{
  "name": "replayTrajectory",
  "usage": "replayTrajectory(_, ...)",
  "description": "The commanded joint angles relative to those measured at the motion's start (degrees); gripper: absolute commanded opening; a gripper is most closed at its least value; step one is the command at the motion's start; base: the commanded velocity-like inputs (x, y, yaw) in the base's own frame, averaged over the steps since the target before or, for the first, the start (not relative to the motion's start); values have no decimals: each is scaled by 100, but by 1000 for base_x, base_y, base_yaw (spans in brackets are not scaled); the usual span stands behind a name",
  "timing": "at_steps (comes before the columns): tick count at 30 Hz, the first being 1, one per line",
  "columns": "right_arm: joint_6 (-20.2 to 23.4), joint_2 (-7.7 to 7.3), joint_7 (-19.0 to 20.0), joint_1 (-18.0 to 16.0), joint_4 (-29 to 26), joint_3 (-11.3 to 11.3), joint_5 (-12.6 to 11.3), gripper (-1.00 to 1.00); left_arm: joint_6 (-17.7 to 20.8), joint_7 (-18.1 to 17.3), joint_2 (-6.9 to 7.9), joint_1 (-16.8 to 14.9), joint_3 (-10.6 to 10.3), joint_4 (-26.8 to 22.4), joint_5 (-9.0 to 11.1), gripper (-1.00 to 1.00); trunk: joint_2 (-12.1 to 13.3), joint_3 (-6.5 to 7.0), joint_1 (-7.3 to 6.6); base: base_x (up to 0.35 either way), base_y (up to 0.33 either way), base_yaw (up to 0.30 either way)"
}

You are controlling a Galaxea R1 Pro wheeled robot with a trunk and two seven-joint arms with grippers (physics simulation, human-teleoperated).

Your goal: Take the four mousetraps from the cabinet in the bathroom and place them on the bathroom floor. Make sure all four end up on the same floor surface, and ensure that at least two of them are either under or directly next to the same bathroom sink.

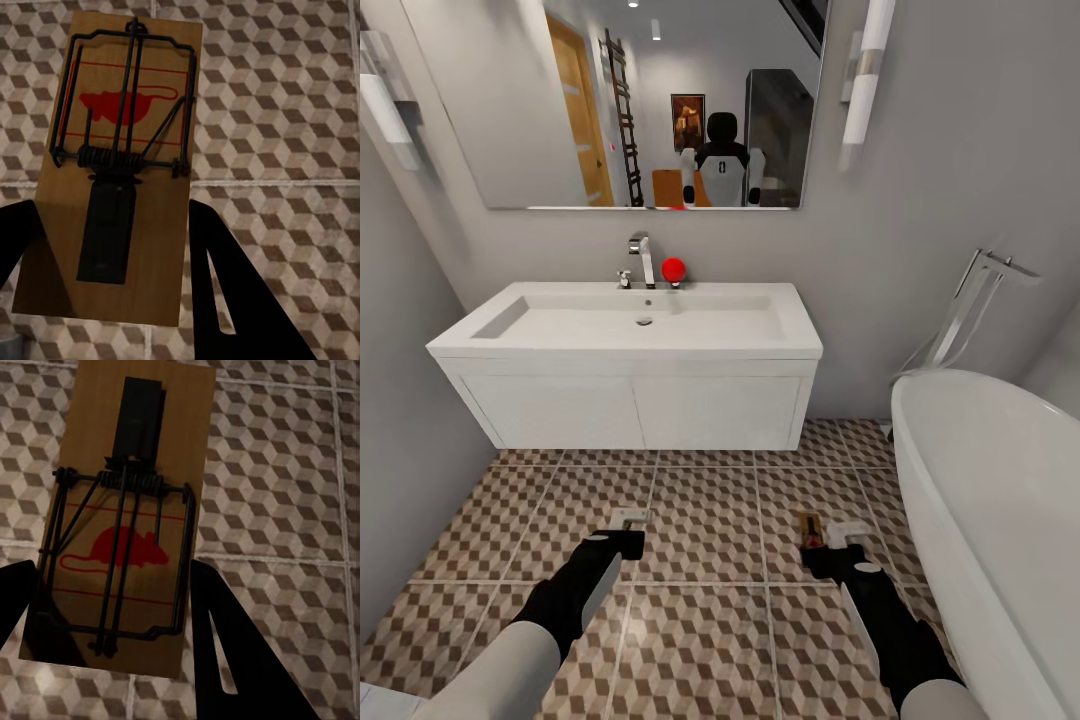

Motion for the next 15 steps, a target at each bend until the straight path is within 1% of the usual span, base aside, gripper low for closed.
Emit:
replayTrajectory(1, 35, 6, 9, -4, -35, -19, 30, -100, 43, 54, 6, -3, -33, -20, 39, -100, -3, -5, 0, 0, 0, 0)
replayTrajectory(5, 41, 10, -2, -3, -177, -19, 30, -100, 62, 53, 1, -3, -36, -28, 39, -100, -3, -5, 0, 0, 0, 0)
replayTrajectory(11, 35, 13, 4, -3, -238, -11, 29, -100, 74, 53, 1, 2, -36, -30, 39, -100, -3, -5, 0, 0, 0, 0)
replayTrajectory(15, 30, 13, 13, -3, -244, -6, 27, -100, 75, 53, 0, 3, -36, -18, 39, -100, -163, -77, 88, 0, 0, 0)
